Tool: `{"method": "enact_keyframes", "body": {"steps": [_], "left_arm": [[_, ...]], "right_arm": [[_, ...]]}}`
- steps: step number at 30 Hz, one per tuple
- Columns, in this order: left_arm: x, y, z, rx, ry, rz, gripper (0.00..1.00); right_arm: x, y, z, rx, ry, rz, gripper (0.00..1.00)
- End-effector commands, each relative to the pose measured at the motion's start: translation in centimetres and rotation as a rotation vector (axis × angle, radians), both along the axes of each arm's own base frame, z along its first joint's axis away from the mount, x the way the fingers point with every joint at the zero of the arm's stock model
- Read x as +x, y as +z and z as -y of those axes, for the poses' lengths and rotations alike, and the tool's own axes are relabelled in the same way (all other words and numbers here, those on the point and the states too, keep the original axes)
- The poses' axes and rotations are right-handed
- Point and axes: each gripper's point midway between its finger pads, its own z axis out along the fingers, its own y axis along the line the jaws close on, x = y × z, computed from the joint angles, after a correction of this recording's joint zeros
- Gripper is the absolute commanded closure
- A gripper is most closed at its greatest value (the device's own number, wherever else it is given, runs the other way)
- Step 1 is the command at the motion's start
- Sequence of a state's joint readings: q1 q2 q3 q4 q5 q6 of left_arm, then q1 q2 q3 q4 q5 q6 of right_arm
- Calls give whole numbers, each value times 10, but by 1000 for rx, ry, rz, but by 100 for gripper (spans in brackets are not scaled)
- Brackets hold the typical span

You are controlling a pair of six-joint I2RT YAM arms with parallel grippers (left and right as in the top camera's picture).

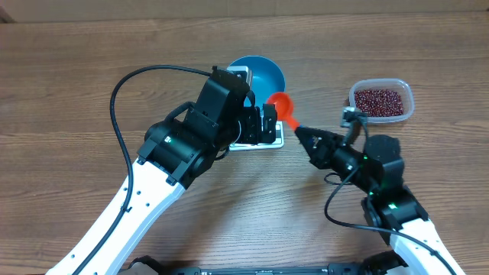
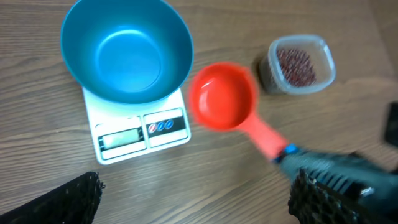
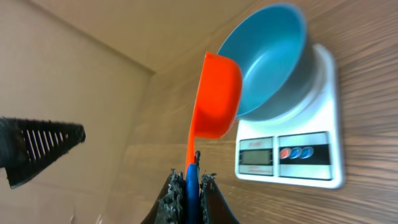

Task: Scoop item into bowl and weigh 150g on scale
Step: 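Grasp the scoop handle with the right gripper and release the left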

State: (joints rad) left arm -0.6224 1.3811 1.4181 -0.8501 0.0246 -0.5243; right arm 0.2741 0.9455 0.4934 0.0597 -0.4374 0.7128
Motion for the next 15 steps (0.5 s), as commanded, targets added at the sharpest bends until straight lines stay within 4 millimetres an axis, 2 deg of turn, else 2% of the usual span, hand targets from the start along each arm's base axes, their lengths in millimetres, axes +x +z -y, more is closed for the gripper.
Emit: {"method": "enact_keyframes", "body": {"steps": [1,8,15], "left_arm": [[-1,7,-1,42,-50,47,0],[0,6,0,45,-51,44,0],[0,6,0,45,-51,44,0]], "right_arm": [[2,24,18,-37,-48,91,96],[-3,18,45,-144,-119,103,97],[0,15,53,-180,-153,110,96]]}}
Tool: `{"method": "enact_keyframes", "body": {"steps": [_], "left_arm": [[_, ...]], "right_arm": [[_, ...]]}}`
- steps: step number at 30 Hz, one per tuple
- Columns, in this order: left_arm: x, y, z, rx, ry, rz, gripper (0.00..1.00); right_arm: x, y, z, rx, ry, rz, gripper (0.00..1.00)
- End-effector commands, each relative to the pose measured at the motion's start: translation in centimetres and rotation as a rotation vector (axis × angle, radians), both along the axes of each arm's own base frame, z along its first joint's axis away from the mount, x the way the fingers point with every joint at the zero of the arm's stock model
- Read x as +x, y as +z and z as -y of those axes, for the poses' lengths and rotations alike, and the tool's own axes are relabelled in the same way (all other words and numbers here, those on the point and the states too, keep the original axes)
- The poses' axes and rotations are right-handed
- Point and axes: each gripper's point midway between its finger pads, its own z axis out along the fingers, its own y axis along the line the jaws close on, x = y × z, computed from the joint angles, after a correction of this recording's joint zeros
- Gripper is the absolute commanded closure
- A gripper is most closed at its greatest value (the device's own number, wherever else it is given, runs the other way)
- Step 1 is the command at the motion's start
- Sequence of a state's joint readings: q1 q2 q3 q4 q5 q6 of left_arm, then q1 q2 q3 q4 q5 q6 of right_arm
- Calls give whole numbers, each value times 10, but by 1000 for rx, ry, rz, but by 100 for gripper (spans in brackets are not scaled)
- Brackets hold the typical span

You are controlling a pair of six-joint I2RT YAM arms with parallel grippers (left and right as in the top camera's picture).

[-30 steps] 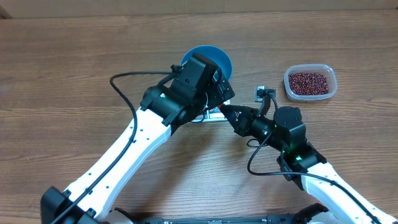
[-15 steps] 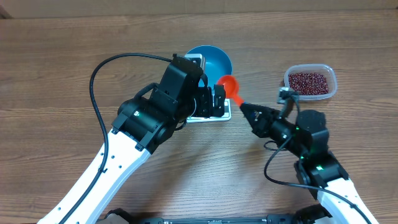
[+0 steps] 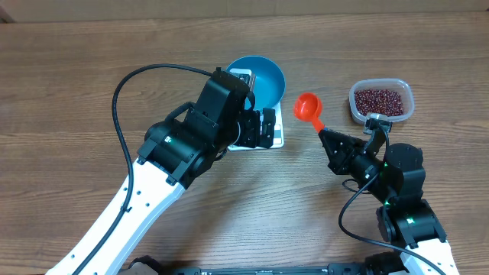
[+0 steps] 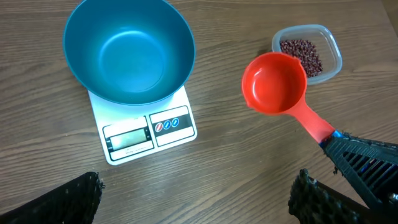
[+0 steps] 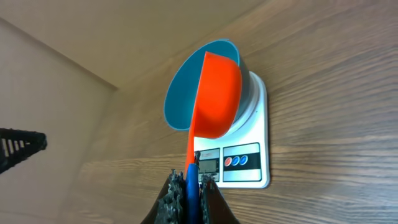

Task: Scoop item into bowl and weigh 150g on scale

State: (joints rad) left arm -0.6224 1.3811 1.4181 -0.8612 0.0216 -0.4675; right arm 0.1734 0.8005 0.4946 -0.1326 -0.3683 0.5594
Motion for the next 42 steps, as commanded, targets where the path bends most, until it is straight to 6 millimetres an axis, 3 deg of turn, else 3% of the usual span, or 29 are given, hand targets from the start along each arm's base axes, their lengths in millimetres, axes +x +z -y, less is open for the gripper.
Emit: {"method": "enact_keyframes", "body": {"steps": [1,10,42], "left_arm": [[1,8,1,5,-12,28,1],[1,8,1,5,-12,28,0],[1,8,1,5,-12,28,0]], "right_arm": [[7,15,9,-39,-45,60,96],[4,4,11,-51,-50,14,96],[1,-1,11,-15,-68,-33,96]]}}
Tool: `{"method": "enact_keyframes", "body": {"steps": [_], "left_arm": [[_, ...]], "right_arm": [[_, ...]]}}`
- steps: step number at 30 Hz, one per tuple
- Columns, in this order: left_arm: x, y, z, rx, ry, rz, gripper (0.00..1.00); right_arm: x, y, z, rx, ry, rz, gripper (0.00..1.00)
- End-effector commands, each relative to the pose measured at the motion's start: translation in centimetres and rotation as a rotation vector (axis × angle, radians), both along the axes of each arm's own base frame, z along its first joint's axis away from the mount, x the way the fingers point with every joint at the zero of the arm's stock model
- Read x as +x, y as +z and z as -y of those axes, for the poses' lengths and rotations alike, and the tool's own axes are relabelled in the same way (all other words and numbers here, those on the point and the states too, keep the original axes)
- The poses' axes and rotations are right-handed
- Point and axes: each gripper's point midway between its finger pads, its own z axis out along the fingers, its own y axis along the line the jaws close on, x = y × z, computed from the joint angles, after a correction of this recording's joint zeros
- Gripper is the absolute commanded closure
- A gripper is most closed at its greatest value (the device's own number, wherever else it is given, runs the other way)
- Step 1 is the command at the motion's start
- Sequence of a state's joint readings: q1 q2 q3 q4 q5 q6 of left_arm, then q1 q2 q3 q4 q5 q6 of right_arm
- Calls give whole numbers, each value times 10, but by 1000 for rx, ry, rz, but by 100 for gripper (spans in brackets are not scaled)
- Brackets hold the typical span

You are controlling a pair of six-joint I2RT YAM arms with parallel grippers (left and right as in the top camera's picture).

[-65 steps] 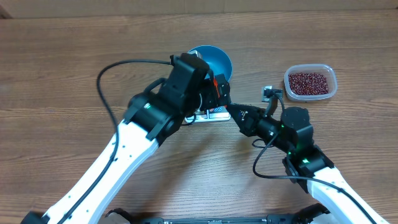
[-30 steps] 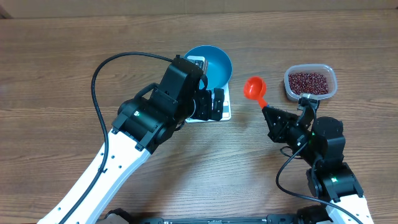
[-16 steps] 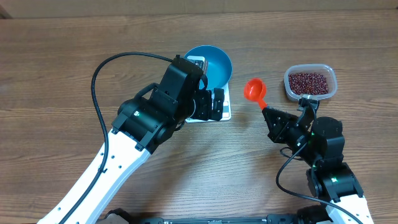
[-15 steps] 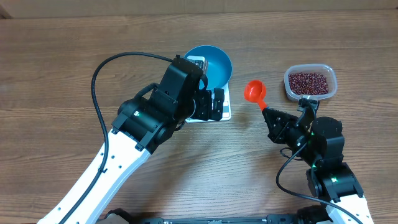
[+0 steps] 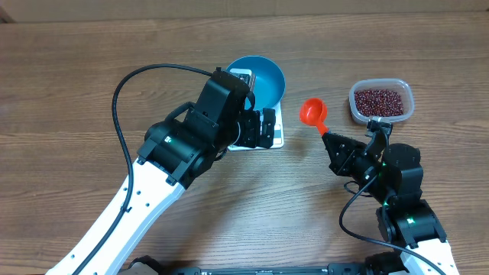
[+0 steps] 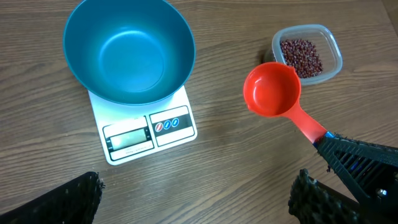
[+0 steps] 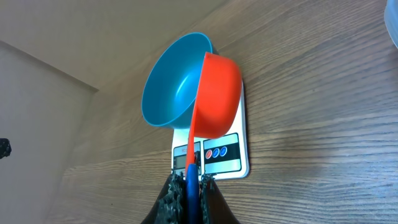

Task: Scoop item into bowl and weigh 150g on scale

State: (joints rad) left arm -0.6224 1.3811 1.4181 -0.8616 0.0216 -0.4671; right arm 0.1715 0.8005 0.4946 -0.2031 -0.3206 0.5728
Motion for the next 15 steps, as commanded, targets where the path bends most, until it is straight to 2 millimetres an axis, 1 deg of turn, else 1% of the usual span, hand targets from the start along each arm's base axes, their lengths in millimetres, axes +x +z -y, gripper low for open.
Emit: {"method": "enact_keyframes", "body": {"steps": [1,15], "left_arm": [[1,8,1,5,-12,28,0],[1,8,1,5,-12,28,0]], "right_arm": [[4,15,3,4,-17,40,96],[3,13,3,2,-17,30,96]]}}
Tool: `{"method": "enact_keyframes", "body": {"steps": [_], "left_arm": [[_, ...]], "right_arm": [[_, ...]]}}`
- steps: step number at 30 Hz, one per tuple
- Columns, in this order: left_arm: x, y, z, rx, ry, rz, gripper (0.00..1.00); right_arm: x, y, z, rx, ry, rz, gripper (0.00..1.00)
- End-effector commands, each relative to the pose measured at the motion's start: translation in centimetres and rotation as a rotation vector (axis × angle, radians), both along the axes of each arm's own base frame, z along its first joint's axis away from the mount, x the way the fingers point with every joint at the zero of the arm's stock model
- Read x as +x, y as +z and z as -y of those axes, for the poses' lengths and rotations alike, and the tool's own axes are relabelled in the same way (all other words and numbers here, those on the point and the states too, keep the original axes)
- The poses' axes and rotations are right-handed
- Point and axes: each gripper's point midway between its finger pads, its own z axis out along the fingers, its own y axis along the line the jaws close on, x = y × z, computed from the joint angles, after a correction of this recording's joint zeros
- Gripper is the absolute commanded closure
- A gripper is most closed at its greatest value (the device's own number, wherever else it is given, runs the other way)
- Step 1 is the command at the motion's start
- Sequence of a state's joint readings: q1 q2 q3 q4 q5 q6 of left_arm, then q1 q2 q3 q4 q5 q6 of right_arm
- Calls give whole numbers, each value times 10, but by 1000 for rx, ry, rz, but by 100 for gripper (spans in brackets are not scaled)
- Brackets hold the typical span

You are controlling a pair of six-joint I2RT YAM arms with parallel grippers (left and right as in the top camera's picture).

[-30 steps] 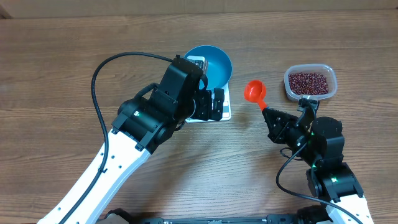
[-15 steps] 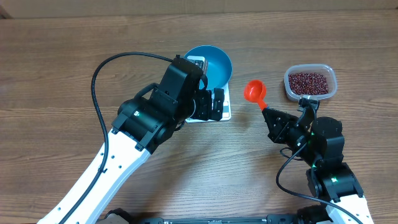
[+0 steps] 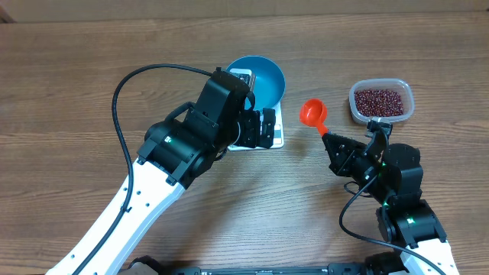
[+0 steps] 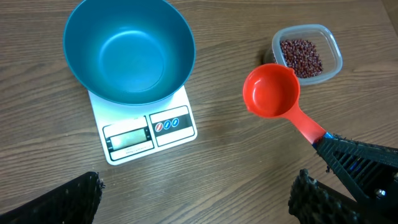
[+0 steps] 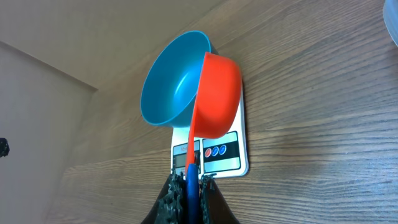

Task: Scoop item into bowl and weigh 150g on scale

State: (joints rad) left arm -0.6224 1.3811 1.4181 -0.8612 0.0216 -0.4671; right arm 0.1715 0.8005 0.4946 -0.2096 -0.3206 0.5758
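An empty blue bowl (image 4: 127, 50) sits on a white digital scale (image 4: 144, 129). My right gripper (image 3: 334, 143) is shut on the blue end of an orange scoop's (image 4: 271, 92) handle; the scoop is empty and hangs above the table between the scale and a clear tub of red beans (image 3: 380, 100). In the right wrist view the orange scoop (image 5: 214, 93) stands up from the right gripper (image 5: 192, 182). My left gripper (image 4: 196, 193) hovers open above the table in front of the scale, nothing between its fingers.
The wooden table (image 3: 69, 92) carries only the scale, bowl and bean tub. My left arm (image 3: 183, 137) reaches over the scale's left side in the overhead view. A black cable (image 3: 122, 84) loops off the left arm.
The right gripper first held the empty scoop close beside the blue bowl on the scale. Half a second later the scoop was farther right, between scale and bean tub. It has stayed about there, shifting slightly. The left gripper has stayed open over the scale.
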Motion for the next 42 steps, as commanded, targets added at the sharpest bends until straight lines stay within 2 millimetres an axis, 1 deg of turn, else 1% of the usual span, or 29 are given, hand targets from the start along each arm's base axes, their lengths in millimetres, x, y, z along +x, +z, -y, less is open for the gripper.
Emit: {"method": "enact_keyframes", "body": {"steps": [1,42], "left_arm": [[1,8,1,5,-12,28,0],[1,8,1,5,-12,28,0]], "right_arm": [[3,14,3,0,-15,36,96],[2,8,5,-10,-25,12,96]]}}
